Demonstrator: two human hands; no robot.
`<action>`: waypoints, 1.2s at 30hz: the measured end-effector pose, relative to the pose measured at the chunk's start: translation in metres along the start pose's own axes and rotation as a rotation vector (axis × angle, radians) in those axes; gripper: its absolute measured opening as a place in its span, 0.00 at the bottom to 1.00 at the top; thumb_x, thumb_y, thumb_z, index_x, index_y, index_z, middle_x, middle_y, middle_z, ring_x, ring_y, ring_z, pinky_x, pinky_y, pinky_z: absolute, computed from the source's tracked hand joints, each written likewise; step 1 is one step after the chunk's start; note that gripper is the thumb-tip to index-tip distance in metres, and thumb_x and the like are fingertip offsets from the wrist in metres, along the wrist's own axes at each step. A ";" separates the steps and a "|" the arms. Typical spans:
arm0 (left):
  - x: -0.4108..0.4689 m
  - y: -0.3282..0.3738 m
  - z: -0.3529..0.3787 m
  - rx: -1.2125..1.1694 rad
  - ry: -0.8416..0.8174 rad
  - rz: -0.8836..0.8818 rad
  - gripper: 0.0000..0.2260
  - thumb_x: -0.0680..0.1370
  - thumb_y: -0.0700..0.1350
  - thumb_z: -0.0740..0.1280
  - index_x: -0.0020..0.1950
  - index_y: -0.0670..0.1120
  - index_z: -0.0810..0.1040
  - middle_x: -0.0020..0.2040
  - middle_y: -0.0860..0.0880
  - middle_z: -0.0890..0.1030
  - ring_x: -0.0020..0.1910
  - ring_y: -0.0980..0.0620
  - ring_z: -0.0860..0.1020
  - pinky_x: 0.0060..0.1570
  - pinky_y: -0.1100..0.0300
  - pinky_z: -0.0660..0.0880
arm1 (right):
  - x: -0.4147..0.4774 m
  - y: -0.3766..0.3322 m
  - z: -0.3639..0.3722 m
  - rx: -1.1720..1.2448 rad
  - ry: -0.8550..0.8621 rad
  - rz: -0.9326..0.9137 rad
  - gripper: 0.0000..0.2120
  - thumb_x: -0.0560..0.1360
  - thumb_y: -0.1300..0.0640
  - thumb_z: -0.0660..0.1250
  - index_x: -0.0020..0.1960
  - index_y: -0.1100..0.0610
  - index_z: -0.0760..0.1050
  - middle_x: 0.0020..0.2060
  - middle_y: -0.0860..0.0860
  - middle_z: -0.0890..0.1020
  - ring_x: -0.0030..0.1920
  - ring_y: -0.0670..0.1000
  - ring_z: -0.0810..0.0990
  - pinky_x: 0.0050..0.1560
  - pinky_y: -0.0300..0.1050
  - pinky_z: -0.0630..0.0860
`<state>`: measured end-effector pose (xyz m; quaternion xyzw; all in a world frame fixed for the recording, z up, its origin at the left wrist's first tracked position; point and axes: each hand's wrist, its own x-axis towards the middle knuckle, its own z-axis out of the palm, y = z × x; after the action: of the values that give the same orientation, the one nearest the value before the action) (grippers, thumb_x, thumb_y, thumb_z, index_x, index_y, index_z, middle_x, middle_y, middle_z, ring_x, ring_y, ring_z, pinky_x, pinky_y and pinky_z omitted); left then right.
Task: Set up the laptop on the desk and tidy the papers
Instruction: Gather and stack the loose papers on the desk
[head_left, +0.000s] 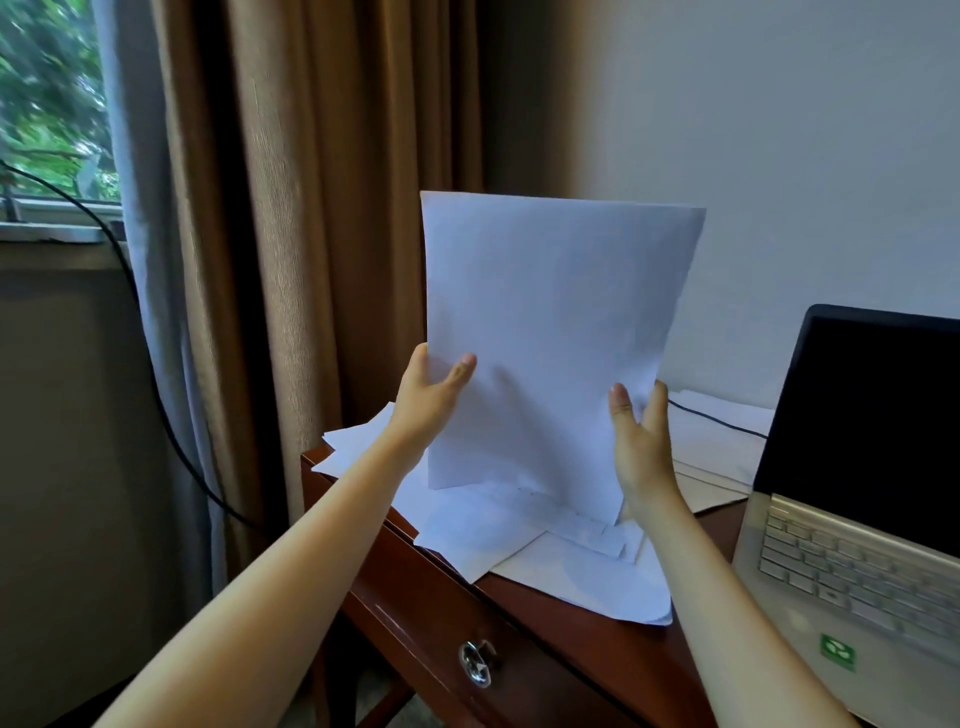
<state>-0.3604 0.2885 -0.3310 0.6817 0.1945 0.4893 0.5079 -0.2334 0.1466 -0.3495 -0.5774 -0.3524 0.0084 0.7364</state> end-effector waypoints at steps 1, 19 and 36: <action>0.000 0.000 0.000 0.002 -0.009 0.000 0.09 0.78 0.48 0.64 0.57 0.49 0.69 0.52 0.54 0.76 0.54 0.55 0.75 0.56 0.60 0.71 | -0.001 0.000 0.001 0.000 -0.010 0.007 0.23 0.81 0.55 0.55 0.75 0.54 0.54 0.70 0.45 0.63 0.70 0.44 0.62 0.62 0.32 0.57; -0.009 -0.011 -0.003 -0.151 0.099 -0.063 0.06 0.79 0.43 0.63 0.43 0.48 0.74 0.38 0.51 0.75 0.39 0.54 0.72 0.42 0.62 0.68 | 0.000 0.016 -0.006 0.009 0.027 0.140 0.08 0.80 0.58 0.59 0.43 0.48 0.70 0.43 0.45 0.78 0.50 0.53 0.75 0.57 0.50 0.71; -0.019 -0.013 -0.001 -0.046 0.065 -0.205 0.04 0.76 0.39 0.69 0.47 0.47 0.77 0.45 0.47 0.80 0.46 0.45 0.80 0.47 0.54 0.77 | -0.006 0.014 -0.011 0.079 -0.060 0.328 0.14 0.72 0.73 0.60 0.47 0.55 0.73 0.43 0.53 0.80 0.46 0.57 0.78 0.51 0.49 0.73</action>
<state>-0.3665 0.2800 -0.3513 0.6302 0.2680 0.4610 0.5643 -0.2263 0.1392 -0.3656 -0.5972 -0.2749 0.1597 0.7364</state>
